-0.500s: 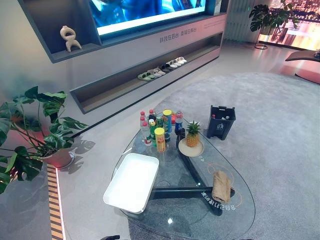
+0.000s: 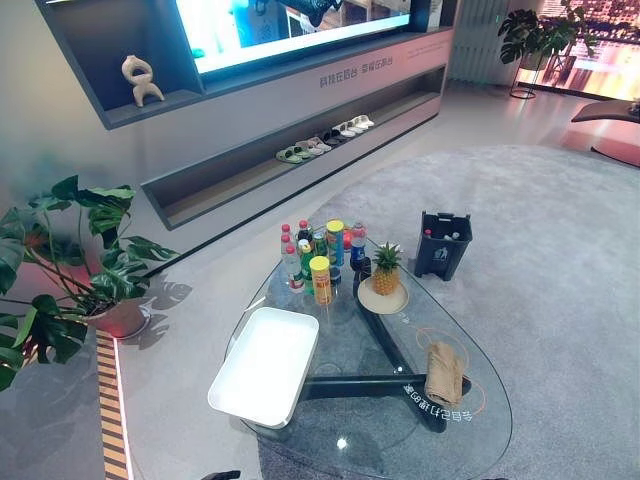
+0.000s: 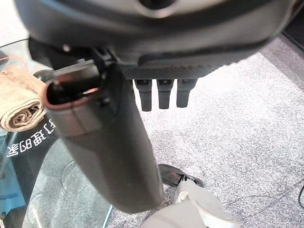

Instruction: Wipe the table with a cloth and put it in the basket.

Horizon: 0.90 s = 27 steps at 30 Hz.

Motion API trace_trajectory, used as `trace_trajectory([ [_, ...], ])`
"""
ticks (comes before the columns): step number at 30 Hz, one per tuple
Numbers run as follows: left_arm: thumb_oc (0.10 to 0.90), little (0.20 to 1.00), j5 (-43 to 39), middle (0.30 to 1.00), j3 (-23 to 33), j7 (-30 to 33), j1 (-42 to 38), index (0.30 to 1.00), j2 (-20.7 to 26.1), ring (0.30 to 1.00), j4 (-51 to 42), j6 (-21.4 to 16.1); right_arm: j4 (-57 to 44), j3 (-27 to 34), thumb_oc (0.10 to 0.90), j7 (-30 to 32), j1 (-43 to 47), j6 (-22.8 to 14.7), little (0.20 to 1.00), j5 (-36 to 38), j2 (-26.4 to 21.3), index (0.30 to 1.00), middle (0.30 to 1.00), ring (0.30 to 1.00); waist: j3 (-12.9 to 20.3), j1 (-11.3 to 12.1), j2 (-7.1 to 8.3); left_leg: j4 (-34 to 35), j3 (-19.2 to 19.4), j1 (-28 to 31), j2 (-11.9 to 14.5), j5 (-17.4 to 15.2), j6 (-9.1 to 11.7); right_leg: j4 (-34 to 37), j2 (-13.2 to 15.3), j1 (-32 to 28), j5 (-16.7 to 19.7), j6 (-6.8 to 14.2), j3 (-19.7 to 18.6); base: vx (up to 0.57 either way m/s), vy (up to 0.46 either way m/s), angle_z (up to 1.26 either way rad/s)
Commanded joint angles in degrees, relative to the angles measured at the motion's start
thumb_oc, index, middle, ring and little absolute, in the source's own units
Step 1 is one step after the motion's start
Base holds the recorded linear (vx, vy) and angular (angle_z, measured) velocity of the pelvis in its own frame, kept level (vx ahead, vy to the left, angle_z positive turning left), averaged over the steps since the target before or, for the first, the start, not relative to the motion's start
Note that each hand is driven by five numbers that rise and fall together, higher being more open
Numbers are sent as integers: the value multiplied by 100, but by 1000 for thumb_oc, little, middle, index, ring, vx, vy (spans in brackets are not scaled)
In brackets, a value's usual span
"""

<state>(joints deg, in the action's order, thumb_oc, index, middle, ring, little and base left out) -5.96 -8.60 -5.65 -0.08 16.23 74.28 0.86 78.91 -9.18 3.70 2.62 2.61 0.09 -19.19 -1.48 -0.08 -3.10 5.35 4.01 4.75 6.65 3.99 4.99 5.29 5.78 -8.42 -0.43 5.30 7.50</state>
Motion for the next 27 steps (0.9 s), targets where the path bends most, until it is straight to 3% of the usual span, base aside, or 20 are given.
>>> trace_trajectory([
  [1, 800, 900, -60, 900, -43, 104, -631, 900, 173, 900, 314, -163, 375, 35, 800, 207, 473, -31, 900, 37, -13, 900, 900, 900, -243, 115, 245, -35, -49, 197, 9, -511, 36, -29, 421, 126, 114, 273, 125, 0, 0, 0],
  [8, 800, 900, -72, 900, -14, 149, -633, 900, 251, 900, 284, -245, 348, 70, 800, 279, 498, -7, 900, -23, -122, 900, 900, 900, -259, 133, 267, -35, -64, 193, 15, -504, 43, -29, 387, 131, 113, 270, 110, 17, -10, 0],
  [16, 800, 900, -179, 900, 34, 250, -471, 900, 388, 900, 125, -303, 255, 45, 800, 337, 414, 158, 900, -569, -327, 900, 900, 900, -482, 189, 294, -35, -72, -1, 1, -393, 50, -29, 349, 340, 225, 294, 89, 49, -20, 0],
  [19, 800, 900, -461, 900, -50, 326, -652, 900, 443, 900, -11, -392, 197, -82, 800, 275, 547, 277, 900, -627, -427, 900, 900, 900, -828, 189, 258, -35, -129, -282, -35, -290, 30, -29, 349, 636, 338, 259, 61, -148, 16, 0],
  [24, 800, 900, -1092, 900, -267, 432, -1561, 900, 658, 900, -169, -413, 181, -419, 800, 228, 1226, 439, 900, -479, -679, 900, 900, 900, -1845, 125, 107, -41, -383, -1117, -132, 62, -27, -395, 222, 1608, 455, 85, -183, -322, 25, 10],
  [27, 800, 900, -1454, 900, -283, 467, -1864, 900, 793, 900, -215, -392, 128, -531, 800, 224, 1493, 425, 900, -451, -790, 900, 900, 900, -2136, 79, 102, -122, -442, -1459, -198, 92, -64, -564, 196, 2018, 461, 71, -286, -163, 12, 3],
])
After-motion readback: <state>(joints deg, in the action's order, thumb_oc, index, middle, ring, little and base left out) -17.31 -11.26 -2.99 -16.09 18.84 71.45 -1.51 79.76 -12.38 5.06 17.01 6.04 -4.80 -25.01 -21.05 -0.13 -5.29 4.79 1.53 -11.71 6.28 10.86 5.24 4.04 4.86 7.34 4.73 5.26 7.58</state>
